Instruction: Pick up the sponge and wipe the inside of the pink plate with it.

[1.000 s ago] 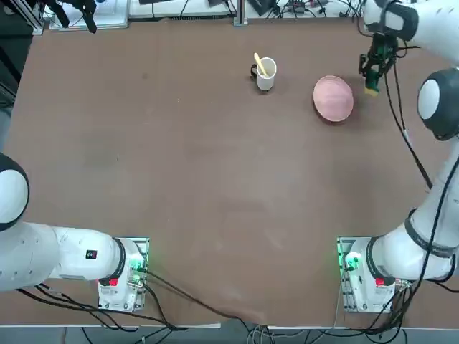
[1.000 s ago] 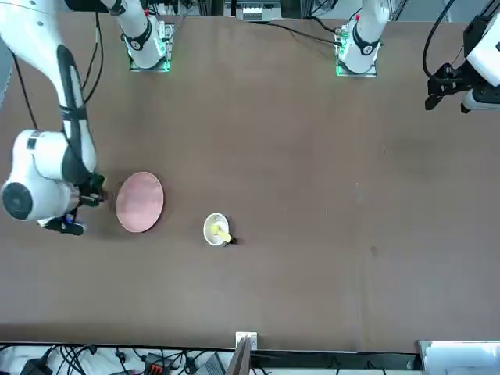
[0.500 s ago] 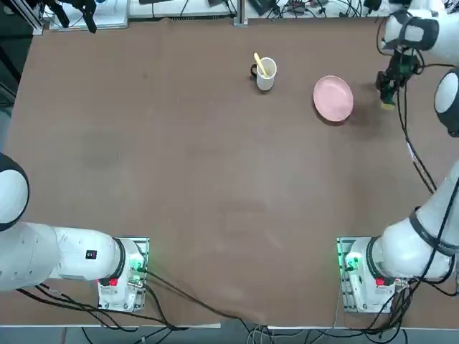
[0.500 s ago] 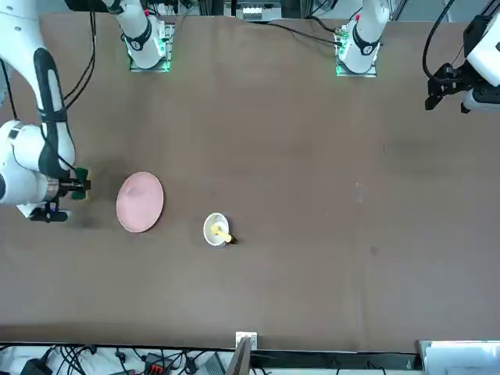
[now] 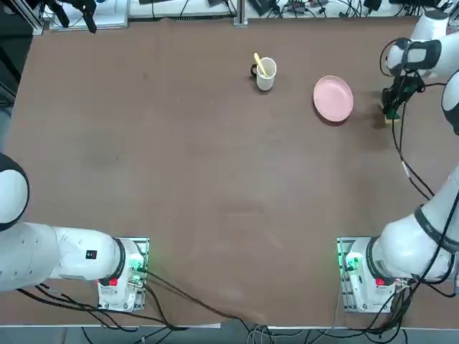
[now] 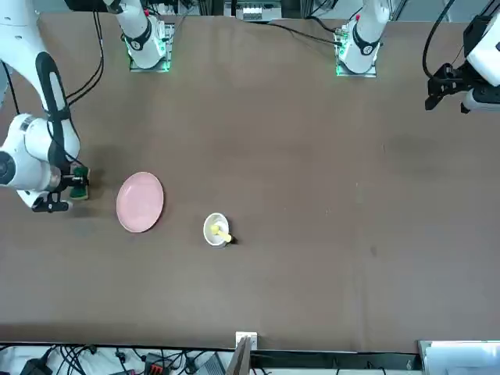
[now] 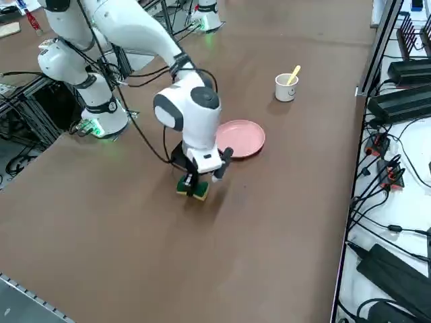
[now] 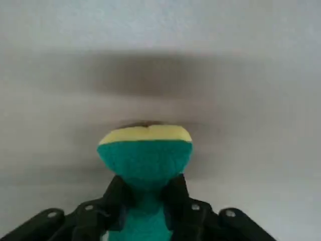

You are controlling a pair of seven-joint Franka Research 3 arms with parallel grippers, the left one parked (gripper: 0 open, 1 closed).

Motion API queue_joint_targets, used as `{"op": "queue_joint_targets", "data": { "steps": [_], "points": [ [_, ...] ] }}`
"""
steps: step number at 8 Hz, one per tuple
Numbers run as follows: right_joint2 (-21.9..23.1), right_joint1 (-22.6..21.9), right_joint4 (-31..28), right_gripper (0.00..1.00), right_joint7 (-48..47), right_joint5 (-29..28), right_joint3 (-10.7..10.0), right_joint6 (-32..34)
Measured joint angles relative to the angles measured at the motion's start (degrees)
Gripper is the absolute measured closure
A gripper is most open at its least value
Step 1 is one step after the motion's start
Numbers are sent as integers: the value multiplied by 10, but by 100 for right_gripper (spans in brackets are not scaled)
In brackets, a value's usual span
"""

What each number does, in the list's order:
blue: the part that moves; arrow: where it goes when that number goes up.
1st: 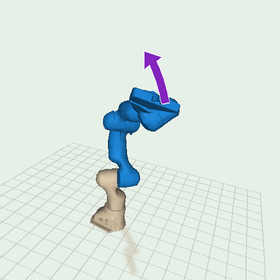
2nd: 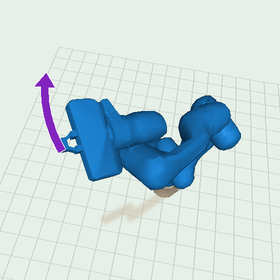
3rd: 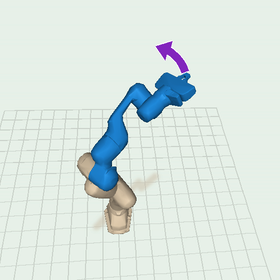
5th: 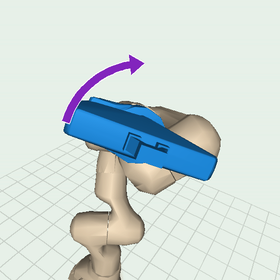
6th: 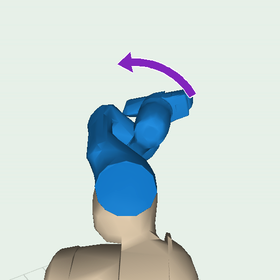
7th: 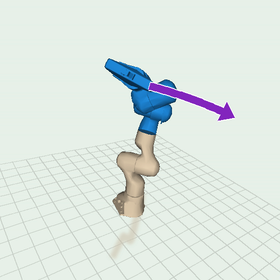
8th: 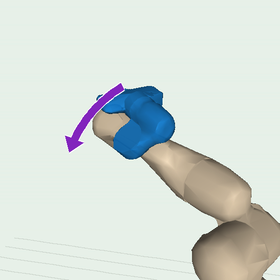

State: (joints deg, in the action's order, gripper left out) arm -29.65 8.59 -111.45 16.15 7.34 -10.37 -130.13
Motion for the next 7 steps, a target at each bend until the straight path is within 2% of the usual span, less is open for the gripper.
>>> {"op": "queue_joint_targets", "data": {
  "steps": [3, 4, 5, 7],
  "points": [
    [0, 0, -1, 4, 0, 0, 6, -1],
    [3, -2, 1, 0, 0, 0, 7, -1],
    [7, -2, 9, 0, 0, 0, 8, 2],
    [27, -2, 60, 0, 0, -4, 15, 61]
  ]
}}
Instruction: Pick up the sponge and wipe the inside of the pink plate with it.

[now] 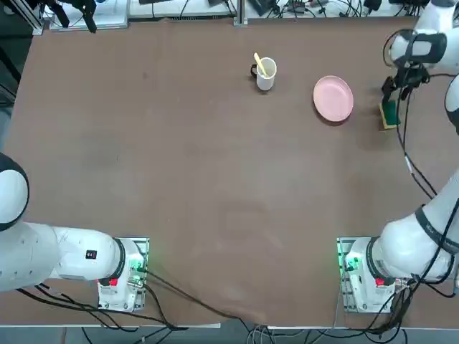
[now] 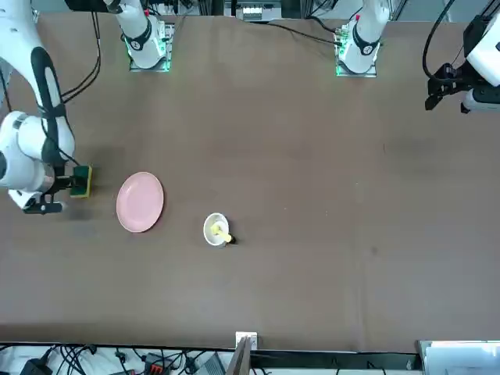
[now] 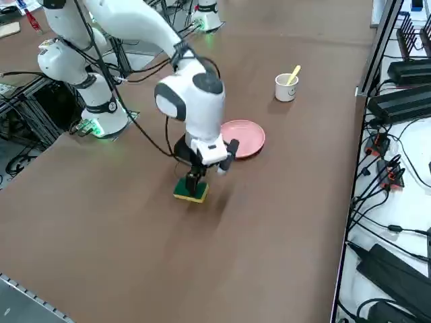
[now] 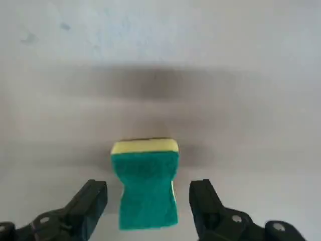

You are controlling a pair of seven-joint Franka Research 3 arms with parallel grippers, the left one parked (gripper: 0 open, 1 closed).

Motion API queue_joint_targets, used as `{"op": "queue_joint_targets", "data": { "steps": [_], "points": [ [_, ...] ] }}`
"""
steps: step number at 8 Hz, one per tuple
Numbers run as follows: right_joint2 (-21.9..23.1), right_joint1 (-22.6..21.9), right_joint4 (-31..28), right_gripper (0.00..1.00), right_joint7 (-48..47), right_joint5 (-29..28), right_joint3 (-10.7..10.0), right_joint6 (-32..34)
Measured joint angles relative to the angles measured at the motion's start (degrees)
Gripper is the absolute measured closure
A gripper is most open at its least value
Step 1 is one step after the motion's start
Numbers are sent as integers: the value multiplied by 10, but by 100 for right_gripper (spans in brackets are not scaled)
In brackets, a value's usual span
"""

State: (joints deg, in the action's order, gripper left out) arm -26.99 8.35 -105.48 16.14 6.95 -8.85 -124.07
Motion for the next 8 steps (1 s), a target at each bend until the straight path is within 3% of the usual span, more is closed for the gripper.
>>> {"op": "queue_joint_targets", "data": {
  "steps": [2, 3, 6, 8],
  "points": [
    [30, -4, 101, 0, -1, -53, 31, 120],
    [44, -7, 142, 0, -1, -90, 37, 159],
    [95, -32, 196, 0, -1, -121, 41, 181],
    [115, -49, 249, 0, -31, -119, 41, 267]
  ]
}}
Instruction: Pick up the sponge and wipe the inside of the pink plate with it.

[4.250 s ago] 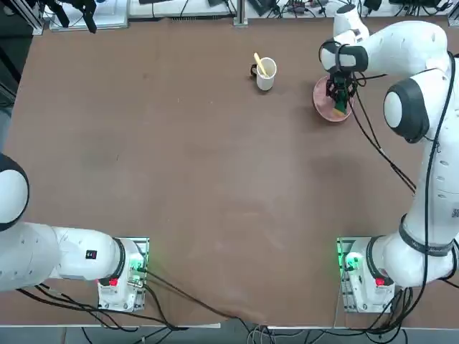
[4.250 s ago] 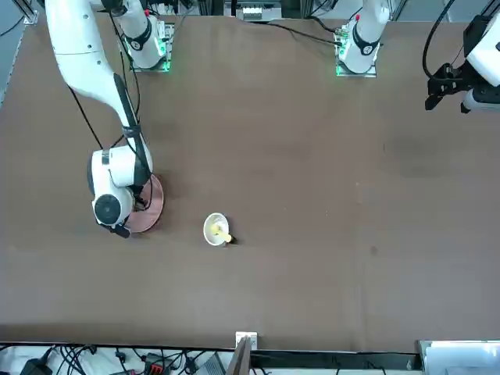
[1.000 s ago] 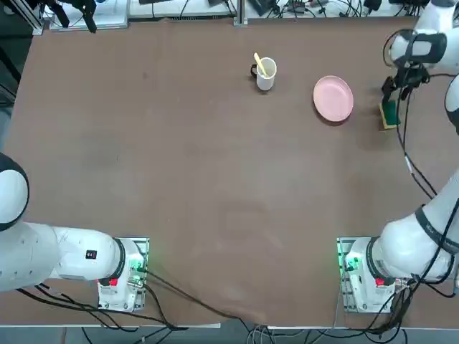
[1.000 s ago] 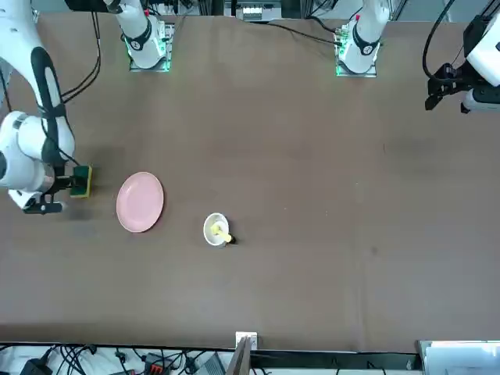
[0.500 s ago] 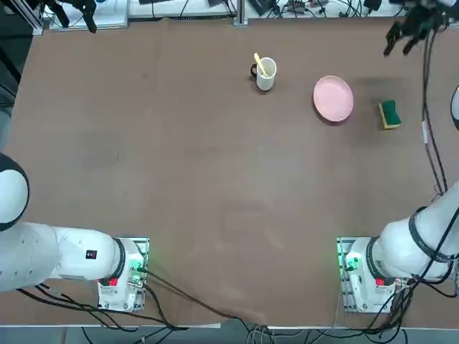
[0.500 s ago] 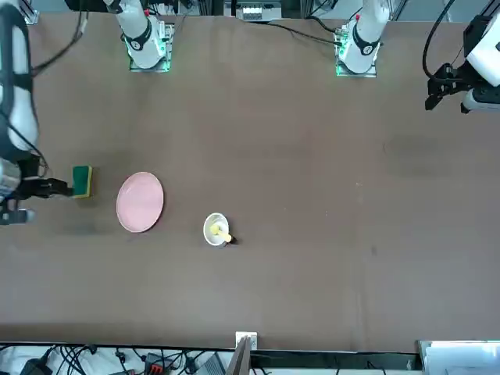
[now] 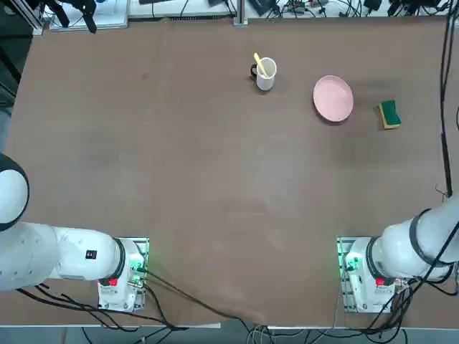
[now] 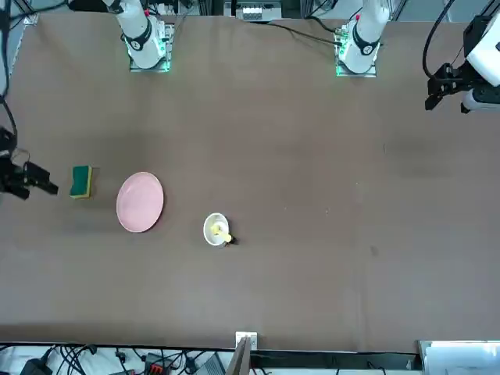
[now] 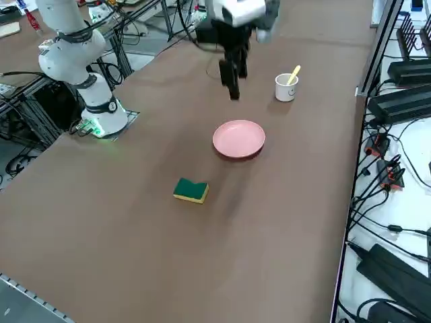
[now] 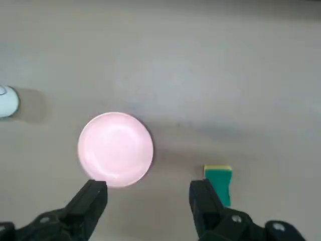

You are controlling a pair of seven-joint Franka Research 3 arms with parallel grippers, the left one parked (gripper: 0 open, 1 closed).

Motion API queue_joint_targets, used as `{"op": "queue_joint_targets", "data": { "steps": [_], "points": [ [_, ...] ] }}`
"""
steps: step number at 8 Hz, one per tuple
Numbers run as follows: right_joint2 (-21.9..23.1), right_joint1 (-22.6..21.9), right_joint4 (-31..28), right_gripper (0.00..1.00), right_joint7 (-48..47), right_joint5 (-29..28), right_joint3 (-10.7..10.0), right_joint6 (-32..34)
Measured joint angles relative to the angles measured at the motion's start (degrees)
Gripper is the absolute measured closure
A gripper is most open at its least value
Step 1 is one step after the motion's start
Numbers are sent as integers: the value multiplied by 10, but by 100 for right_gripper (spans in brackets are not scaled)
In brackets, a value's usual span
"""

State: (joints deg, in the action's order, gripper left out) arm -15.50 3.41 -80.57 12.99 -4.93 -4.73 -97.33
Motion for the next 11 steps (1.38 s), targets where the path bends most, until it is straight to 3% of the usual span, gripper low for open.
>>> {"op": "queue_joint_targets", "data": {
  "steps": [3, 7, 11],
  "points": [
    [28, -3, 73, 0, -34, 10, -4, 102],
    [118, -7, -7, 0, -37, 10, 0, 130],
    [188, -57, -86, 0, -85, 23, 2, 130]
  ]
}}
